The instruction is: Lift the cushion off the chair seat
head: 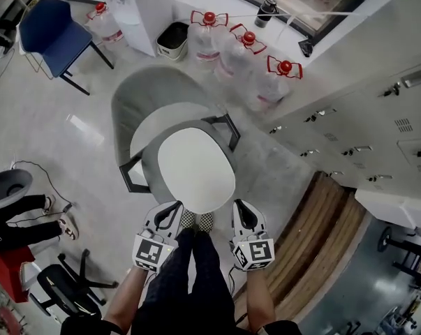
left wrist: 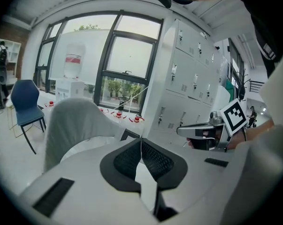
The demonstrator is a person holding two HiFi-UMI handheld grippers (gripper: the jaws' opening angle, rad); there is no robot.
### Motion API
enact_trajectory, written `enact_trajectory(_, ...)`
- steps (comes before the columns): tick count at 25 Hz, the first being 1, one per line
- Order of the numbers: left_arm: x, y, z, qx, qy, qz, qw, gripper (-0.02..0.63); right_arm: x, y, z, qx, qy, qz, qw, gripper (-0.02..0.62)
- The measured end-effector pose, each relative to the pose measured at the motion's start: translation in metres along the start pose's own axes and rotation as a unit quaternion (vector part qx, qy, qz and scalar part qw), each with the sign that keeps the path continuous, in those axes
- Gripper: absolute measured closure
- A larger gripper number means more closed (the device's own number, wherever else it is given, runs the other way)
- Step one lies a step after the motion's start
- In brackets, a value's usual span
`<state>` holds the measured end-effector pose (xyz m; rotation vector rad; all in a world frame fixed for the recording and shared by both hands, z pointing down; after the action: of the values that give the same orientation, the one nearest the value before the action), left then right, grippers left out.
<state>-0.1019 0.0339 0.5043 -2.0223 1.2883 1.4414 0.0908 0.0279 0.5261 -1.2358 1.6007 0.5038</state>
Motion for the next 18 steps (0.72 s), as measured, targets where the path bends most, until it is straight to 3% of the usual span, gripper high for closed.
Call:
enact_trajectory(9,-0.055,0.014,-0.047,0.032,-0.002,0.006,0.9995,0.586,-0.057,-0.044,-0.033,0.010,0.015,0.011,1.000,0.553)
enact_trajectory(12,-0.072,0.016,-0.061,0.031,0.010,-0.001,0.9995,0.586,-0.080,-0.057,-0.039,0.008,0.022,0.012,1.000,0.552)
enact_trajectory(16,-0.098,0.017,-0.082,0.035,-0.015,0.003,0.9993,0.586,-0.111,-0.075,-0.048,0.005,0.027,0.011,1.000,0.553)
enact_trajectory(18,-0.113,0.017,-0.089,0.035,-0.005,0.004,0.9994,0.586,-0.127,-0.083,-0.052,0.003,0.029,0.008,1.000,0.554)
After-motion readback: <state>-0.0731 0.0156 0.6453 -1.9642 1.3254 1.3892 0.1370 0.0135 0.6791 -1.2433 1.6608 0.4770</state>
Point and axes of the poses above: the fingertips, and each gripper's own axes: z backward along the fingers, y to its left, x out of its top, the point moved 4 cm from there along z, backward along the fingers, and after that the axes turned 3 degrees about -y, right-handed, at the moved point
